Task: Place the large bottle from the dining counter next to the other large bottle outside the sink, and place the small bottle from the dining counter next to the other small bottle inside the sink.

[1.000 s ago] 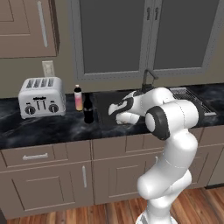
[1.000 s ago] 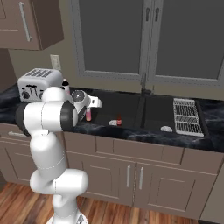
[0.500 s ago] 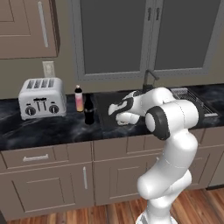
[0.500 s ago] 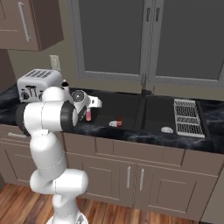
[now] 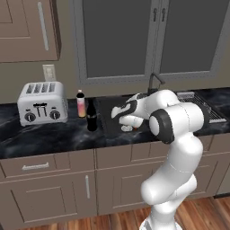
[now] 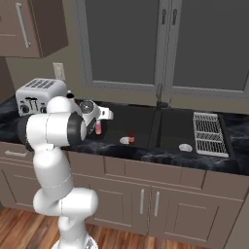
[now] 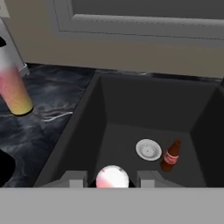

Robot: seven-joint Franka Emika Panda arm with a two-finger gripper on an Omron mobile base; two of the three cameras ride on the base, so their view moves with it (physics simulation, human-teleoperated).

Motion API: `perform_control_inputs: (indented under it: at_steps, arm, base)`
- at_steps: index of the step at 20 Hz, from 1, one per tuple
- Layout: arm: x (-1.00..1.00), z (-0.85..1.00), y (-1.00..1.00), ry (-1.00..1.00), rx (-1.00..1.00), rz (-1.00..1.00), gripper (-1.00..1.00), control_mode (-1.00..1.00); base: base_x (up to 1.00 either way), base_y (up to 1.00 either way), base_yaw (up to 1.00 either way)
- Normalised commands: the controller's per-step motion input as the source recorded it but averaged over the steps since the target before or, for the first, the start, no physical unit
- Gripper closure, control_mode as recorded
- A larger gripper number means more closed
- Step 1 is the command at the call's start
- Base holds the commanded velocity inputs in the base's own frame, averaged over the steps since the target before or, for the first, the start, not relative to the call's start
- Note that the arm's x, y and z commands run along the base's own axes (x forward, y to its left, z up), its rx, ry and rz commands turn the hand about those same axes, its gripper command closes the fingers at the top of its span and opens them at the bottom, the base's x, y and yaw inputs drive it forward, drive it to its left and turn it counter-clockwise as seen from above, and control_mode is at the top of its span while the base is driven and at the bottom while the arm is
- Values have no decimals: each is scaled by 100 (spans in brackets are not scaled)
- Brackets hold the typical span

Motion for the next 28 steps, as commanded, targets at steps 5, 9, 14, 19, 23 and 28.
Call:
perform_control_inputs:
  at_steps: [5,9,14,19,23,28]
  arm:
    - [0,0,0,0,0,0,100,100]
    - [0,0,0,0,0,0,100,100]
    - [0,0,0,0,0,0,100,100]
    - [0,0,0,0,0,0,100,100]
    - [0,0,0,0,0,0,100,100]
    - [0,0,0,0,0,0,100,100]
  base:
    - [42,0,-2]
    - [46,0,-2]
    - [46,0,-2]
    - [37,0,-1]
    - [21,0,0]
    - [16,0,0]
